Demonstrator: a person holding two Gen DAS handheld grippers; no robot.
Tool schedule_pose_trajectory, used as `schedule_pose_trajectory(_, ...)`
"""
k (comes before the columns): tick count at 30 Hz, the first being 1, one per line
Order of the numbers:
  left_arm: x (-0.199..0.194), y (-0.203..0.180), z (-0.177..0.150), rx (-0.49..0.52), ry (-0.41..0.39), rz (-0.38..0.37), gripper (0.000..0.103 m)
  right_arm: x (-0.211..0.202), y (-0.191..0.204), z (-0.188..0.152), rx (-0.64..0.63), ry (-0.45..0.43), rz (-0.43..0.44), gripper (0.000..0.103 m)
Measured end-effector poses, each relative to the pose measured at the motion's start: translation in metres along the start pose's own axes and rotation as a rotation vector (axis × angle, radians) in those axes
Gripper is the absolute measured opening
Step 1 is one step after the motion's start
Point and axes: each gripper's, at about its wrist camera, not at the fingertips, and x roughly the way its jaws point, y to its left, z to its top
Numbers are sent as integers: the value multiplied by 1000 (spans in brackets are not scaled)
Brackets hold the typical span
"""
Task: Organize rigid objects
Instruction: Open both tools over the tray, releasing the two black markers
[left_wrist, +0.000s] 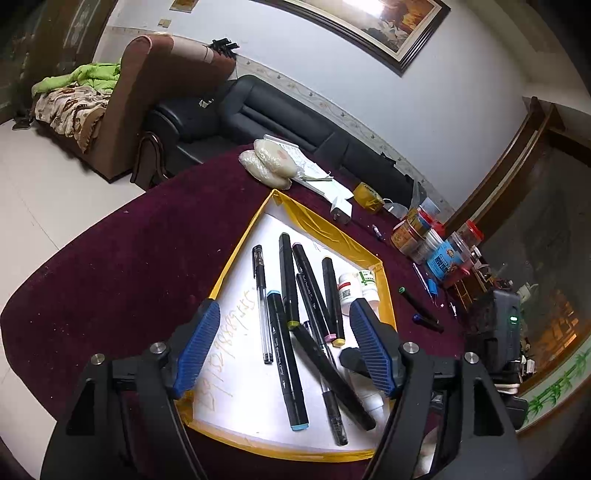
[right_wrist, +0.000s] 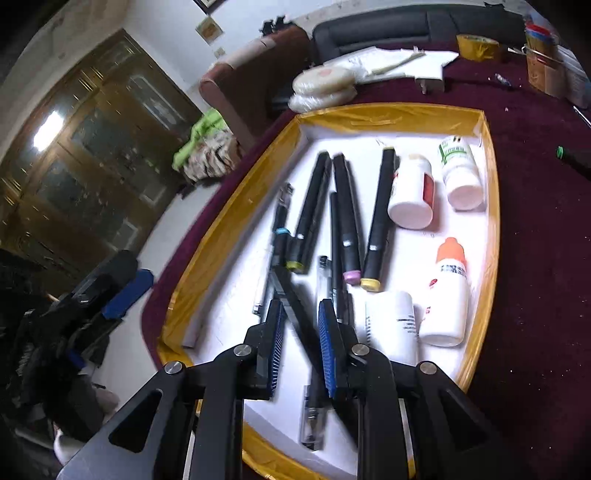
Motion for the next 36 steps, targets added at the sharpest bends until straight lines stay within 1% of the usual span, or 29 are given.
schedule_pose_trajectory(2,1,-2,-1,-1,2,0,73,-3,5,-2,-20,10,11,19)
schedule_pose_trajectory(3,1,-1,-1,0,5,0,73,-1,8,-3,-36,20,-2,20)
schedule_pose_trajectory(6,2,-2,-3,6,11,-5,73,4,17,-10,-118,54,-89,24)
schedule_pose_trajectory(8,2,-2,-3,11,10,2,73,8,20,-14,-160,62,-157,24)
schedule_pose_trajectory(9,3,-2,-4,9,12,2,73,9,21,-16,-180,61,-203,24)
schedule_pose_trajectory(10,3,-1,-4,6,14,0,72,14,20,-16,-179,79,-254,20)
schedule_pose_trajectory(11,4,-1,-4,5,17,-1,73,15,16,-15,-143,84,-248,15)
schedule_pose_trajectory(13,5,-1,-4,7,22,-1,73,15,5,-11,-37,89,-210,14)
schedule_pose_trajectory(15,5,0,-5,4,24,-1,72,15,-3,-7,48,100,-140,13)
schedule_pose_trajectory(17,6,0,-5,2,27,-2,72,21,-15,-6,139,116,-29,13)
schedule_pose_trajectory(18,5,0,-5,5,27,-2,73,23,-22,-6,182,119,4,13)
schedule_pose_trajectory(19,4,-1,-5,9,24,-1,73,22,-27,-6,201,96,9,12)
schedule_pose_trajectory(20,3,-2,-5,13,20,1,73,19,-25,-7,183,82,-12,13)
schedule_pose_trajectory(21,2,-4,-5,19,15,4,73,18,-20,-7,145,75,-48,15)
schedule_pose_trajectory(22,1,-6,-5,28,12,8,73,16,-17,-8,122,71,-66,15)
schedule_pose_trajectory(24,0,-11,-6,53,5,20,73,6,-10,-12,78,50,-75,16)
schedule_pose_trajectory(26,0,-20,-8,90,-2,40,73,-8,-5,-15,28,3,-83,18)
schedule_pose_trajectory(28,0,-29,-10,129,-9,70,73,-24,-4,-19,-10,-51,-106,27)
schedule_pose_trajectory(30,0,-41,-13,179,-22,105,73,-42,-6,-23,-28,-110,-125,31)
schedule_pose_trajectory(33,0,-58,-18,248,-40,156,73,-67,-11,-28,-55,-187,-165,33)
schedule_pose_trajectory(35,1,-66,-21,283,-42,174,73,-81,-18,-30,-63,-221,-201,37)
schedule_pose_trajectory(36,2,-70,-23,293,-38,177,73,-89,-23,-32,-60,-239,-218,42)
